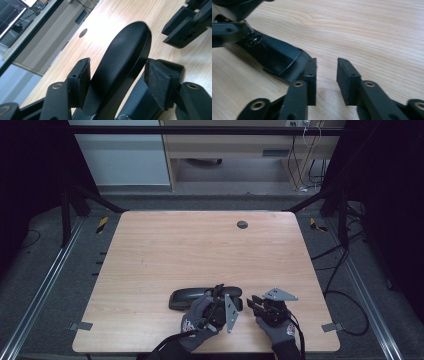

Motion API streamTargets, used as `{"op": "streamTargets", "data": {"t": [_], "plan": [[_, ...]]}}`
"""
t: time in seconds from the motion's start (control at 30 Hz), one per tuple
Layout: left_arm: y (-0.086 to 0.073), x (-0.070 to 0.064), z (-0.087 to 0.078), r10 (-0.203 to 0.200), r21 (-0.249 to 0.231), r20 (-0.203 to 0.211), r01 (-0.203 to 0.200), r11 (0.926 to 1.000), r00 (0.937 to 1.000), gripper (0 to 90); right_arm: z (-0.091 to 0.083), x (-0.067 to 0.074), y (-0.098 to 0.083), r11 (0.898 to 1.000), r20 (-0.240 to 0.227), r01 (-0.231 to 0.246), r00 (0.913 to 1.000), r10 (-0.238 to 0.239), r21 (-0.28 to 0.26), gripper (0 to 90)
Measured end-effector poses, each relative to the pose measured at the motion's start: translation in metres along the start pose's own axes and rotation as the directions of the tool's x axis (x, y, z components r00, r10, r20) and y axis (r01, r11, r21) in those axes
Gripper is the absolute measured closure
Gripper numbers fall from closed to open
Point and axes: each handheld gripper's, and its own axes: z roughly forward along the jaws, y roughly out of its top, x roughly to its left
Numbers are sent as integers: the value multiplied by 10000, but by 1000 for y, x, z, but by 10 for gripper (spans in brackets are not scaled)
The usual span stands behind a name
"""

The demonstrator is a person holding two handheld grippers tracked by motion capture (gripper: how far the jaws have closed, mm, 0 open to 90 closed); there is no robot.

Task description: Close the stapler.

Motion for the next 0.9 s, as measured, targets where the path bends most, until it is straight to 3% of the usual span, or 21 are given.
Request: {"op": "streamTargets", "data": {"t": [0.17,0.33,0.57,0.7,0.8,0.9], "plan": [[2,0,-8,-366,-348,414,381,9987,9985,319,0,-3,-1,9999,239,40,9997,-37,-121,600],[4,8,-17,-1104,-626,1042,1173,9911,9884,299,0,-6,-1,9999,322,-35,9995,39,-132,562],[3,22,-29,-2159,-932,1635,2330,9680,9626,292,-1,-11,-1,9997,484,-108,9988,119,-218,530],[1,34,-36,-2791,-1036,1871,3015,9478,9418,292,-3,-13,-1,9995,535,-163,9984,177,-265,525],[-3,43,-41,-2994,-1114,1717,3205,9407,9385,293,-3,-13,-1,9994,526,-189,9984,204,-281,533],[-9,55,-46,-3303,-1164,1538,3490,9299,9313,296,-4,-14,-1,9992,566,-216,9981,235,-337,555]]}}
